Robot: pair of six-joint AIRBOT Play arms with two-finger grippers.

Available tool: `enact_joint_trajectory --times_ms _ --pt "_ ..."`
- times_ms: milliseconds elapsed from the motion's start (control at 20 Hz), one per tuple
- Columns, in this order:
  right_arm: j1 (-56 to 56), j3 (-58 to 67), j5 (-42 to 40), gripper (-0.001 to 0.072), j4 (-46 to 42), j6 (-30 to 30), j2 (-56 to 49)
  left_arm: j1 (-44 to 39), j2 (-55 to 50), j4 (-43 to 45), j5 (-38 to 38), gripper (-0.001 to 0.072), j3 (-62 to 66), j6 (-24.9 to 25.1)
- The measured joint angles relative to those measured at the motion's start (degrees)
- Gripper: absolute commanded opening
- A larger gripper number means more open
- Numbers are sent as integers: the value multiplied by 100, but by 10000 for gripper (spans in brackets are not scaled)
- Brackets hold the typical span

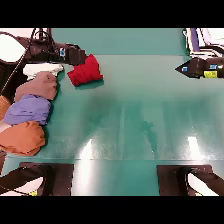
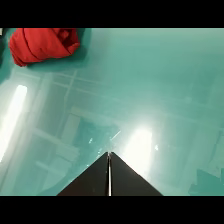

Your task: Fold the shirts.

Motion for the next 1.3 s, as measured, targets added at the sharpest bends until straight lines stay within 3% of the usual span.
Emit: enact_joint_trajectory --times_ms 700,800,950,1100,1300 --pt "-2 0 -22 15 0 2 -2 0 0 -66 2 40 0 -15" --pt "-2 0 -92 15 13 0 -2 0 0 -90 92 700 0 15" --pt "0 0 -149 15 42 2 -2 44 -101 385 385 712 0 -85" --pt "0 0 -168 15 48 2 -2 382 -546 1095 588 713 0 -616" --pt "7 0 -155 15 50 0 -2 957 -1602 1244 822 713 0 -1032"
